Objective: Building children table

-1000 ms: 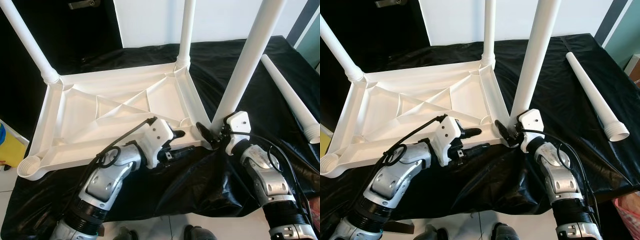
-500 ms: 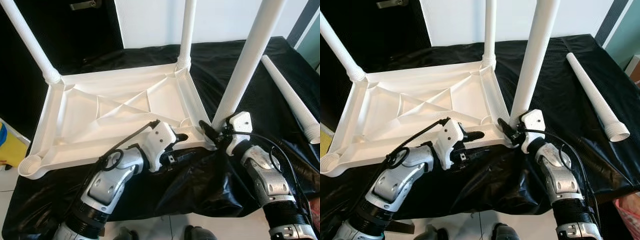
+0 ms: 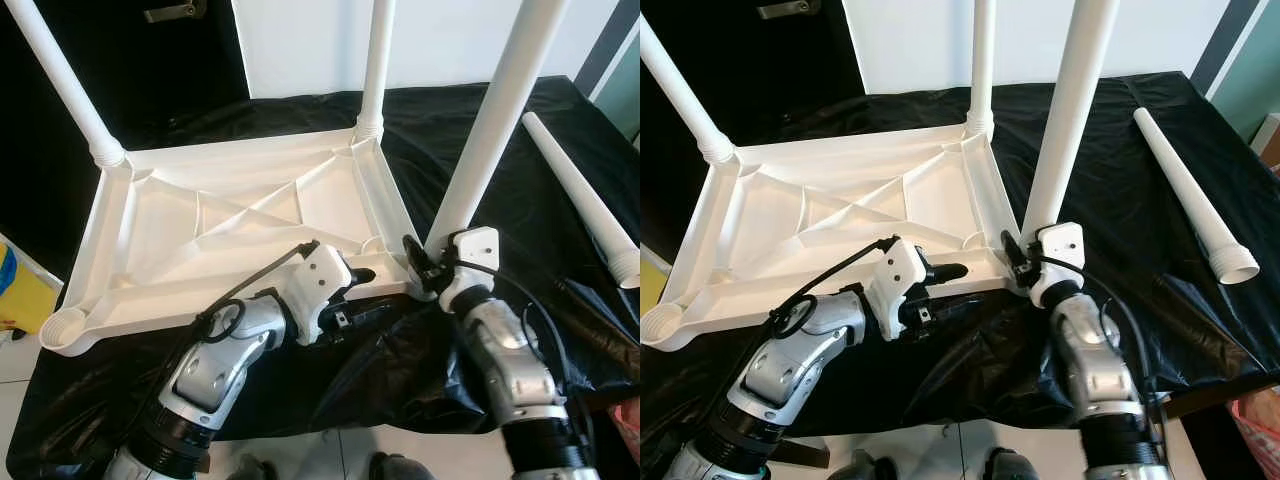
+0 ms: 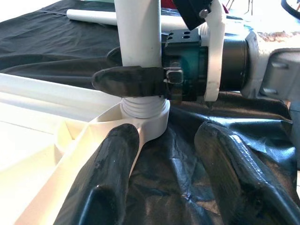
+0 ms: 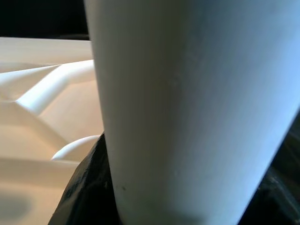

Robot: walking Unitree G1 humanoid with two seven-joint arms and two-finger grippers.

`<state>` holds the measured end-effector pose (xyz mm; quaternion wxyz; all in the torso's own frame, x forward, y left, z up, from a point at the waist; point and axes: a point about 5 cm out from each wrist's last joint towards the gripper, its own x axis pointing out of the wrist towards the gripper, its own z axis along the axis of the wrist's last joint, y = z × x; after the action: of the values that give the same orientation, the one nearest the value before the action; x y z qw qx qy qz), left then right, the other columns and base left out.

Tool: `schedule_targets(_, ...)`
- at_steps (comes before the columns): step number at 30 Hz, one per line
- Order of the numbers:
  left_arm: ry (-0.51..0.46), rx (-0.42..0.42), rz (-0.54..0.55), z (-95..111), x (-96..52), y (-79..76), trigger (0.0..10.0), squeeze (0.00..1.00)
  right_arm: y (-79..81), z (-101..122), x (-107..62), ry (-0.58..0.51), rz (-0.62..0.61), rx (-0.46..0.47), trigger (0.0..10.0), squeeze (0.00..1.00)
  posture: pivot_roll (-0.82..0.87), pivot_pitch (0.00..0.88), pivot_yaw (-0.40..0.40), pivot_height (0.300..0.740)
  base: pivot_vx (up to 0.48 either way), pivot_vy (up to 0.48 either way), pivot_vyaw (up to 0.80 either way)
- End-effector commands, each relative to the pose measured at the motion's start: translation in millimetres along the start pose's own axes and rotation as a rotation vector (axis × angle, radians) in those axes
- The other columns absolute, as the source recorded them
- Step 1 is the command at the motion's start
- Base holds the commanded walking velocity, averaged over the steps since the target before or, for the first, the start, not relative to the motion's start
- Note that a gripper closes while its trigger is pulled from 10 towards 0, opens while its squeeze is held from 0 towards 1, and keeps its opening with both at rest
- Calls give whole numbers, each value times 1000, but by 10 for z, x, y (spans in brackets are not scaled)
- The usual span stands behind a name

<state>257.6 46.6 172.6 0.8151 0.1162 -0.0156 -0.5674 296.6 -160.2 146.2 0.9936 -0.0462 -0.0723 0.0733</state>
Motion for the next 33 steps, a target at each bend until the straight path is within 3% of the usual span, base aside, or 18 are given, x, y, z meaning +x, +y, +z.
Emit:
schedule_targets(1, 12, -9, -2, -23, 1, -21, 10000, 0, -38, -203, -87, 111, -105, -11, 10000, 0, -98, 137, 40, 740, 0, 0, 0)
schedule_targets(12, 15, -11, 4, -22, -13, -24, 10000, 0, -29, -233, -221, 139, -466, -12, 10000, 0, -87, 137, 32, 740, 0, 0, 0)
schedule_targets(20, 14, -15, 6, -23, -14, -22, 10000, 0, 44, -177, -201, 108, -466, 46, 10000, 0, -91, 136, 34, 740, 0, 0, 0)
schedule_targets(21, 15, -14, 5, -23, -11, -20, 10000, 0, 41, -159, -205, 93, -463, 49, 10000, 349, -91, 129, 33, 740, 0, 0, 0)
schedule_targets(23, 15, -13, 4, -24, -10, -19, 10000, 0, 39, -146, -207, 83, -461, 50, 10000, 349, -91, 129, 33, 740, 0, 0, 0)
schedule_targets(24, 16, -11, 6, -24, -13, -12, 10000, 0, 34, -105, -207, 55, -446, 48, 10000, 1000, -92, 127, 31, 740, 0, 0, 0)
schedule_targets(28, 17, -9, 12, -26, -21, -5, 10000, 0, 28, -24, -233, 6, -410, 44, 10000, 1000, -89, 124, 26, 740, 0, 0, 0)
schedule_targets(29, 18, -9, 13, -28, -23, -6, 10000, 0, 26, -10, -245, -4, -396, 57, 10000, 922, -89, 124, 24, 740, 0, 0, 0)
schedule_targets(30, 18, -10, 14, -30, -25, -8, 10000, 0, 18, 6, -257, -16, -378, 58, 10000, 0, -90, 124, 24, 740, 0, 0, 0)
schedule_targets(33, 19, -12, 16, -32, -26, -10, 10000, 0, 10, 21, -268, -28, -359, 58, 10000, 0, -90, 124, 24, 740, 0, 0, 0)
